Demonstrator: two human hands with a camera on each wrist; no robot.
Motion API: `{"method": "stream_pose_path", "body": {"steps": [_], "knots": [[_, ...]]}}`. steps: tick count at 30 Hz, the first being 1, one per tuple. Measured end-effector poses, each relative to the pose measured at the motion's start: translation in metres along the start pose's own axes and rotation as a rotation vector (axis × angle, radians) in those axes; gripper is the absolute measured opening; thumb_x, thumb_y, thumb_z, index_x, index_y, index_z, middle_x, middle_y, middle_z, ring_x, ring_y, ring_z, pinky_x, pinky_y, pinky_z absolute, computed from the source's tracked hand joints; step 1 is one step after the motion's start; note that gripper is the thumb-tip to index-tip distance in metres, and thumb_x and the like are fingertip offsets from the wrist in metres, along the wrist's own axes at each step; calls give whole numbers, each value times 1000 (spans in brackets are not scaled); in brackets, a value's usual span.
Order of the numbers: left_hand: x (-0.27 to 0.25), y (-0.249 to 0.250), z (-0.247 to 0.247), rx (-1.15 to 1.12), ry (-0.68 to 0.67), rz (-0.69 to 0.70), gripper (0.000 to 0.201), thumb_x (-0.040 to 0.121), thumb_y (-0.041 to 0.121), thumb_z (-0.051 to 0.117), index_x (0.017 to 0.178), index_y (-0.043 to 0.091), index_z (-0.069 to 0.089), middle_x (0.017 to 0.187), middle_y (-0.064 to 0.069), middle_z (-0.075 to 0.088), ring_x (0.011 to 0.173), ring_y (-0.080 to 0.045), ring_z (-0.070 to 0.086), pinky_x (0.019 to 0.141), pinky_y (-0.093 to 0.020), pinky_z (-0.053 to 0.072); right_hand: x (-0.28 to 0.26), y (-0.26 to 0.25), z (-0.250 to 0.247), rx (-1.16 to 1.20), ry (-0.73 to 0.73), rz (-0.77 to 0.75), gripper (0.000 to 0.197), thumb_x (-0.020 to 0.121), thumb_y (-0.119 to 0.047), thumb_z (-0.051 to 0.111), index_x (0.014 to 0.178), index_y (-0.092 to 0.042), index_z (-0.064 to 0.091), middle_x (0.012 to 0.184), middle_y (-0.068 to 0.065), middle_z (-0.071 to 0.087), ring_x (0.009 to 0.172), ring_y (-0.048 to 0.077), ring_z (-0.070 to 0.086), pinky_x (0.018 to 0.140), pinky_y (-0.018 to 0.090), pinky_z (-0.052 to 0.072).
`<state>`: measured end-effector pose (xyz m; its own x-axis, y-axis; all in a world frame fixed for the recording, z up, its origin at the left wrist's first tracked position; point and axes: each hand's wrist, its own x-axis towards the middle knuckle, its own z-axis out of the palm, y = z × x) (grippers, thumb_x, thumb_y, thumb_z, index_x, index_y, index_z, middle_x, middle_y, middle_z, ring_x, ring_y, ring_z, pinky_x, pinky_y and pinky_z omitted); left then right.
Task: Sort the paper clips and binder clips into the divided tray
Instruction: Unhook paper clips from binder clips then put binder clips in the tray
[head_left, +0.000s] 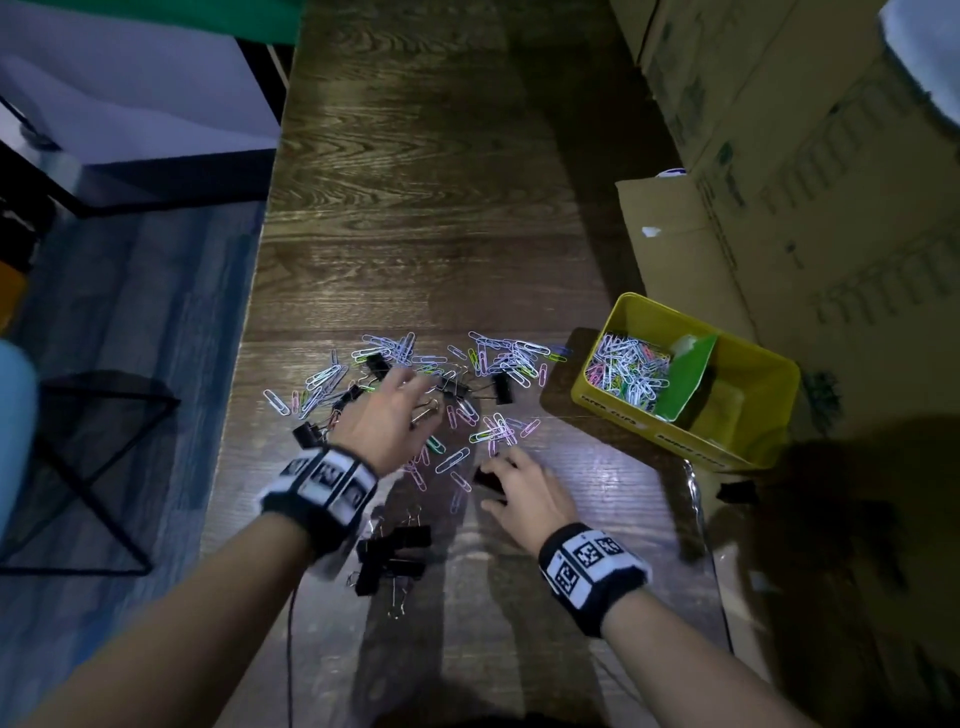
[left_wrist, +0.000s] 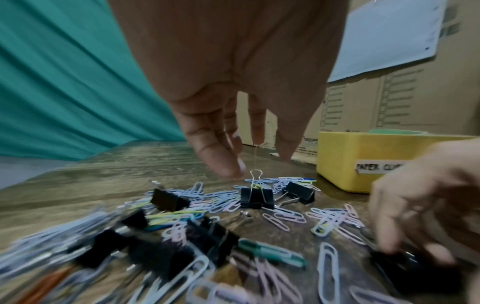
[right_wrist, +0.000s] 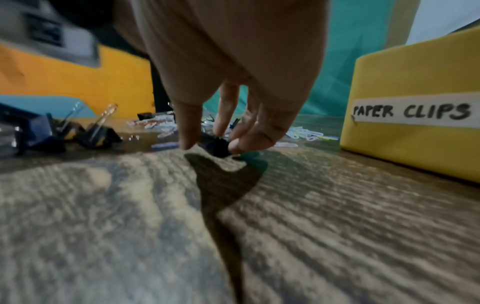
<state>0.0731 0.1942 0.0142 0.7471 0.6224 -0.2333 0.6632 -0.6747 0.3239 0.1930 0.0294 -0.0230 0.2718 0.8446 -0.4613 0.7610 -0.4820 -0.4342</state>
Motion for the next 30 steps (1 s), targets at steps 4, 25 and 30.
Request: {"method": "stream_pose_path", "body": {"steps": [4, 25, 30], "knots": [[57, 13, 11, 32, -112, -53, 53, 85, 35, 61, 132, 25, 40, 132, -6, 42, 107, -28, 56, 86, -41, 50, 5, 3, 5, -46, 54, -30, 32, 92, -17, 54, 124, -19, 52, 128, 1, 47, 120, 25, 45, 87, 42, 46], [114, 39, -4, 140, -34, 66, 52, 81, 51, 60, 122, 22, 48, 123, -8, 42, 105, -29, 53, 79, -43, 50, -25, 105, -16, 48, 529, 234, 27, 69, -26, 77, 93, -16, 69, 100, 6, 60, 82, 27, 62, 62, 35, 55], [98, 59, 34, 187, -292, 189, 49, 80, 43, 64, 120, 20, 50, 119, -6, 47, 103, -31, 57, 80, -42, 50, -18, 104, -25, 36, 581, 207, 40, 69, -28, 77, 106, -16, 65, 104, 10, 63, 94, 31, 57, 78, 41, 53]]}}
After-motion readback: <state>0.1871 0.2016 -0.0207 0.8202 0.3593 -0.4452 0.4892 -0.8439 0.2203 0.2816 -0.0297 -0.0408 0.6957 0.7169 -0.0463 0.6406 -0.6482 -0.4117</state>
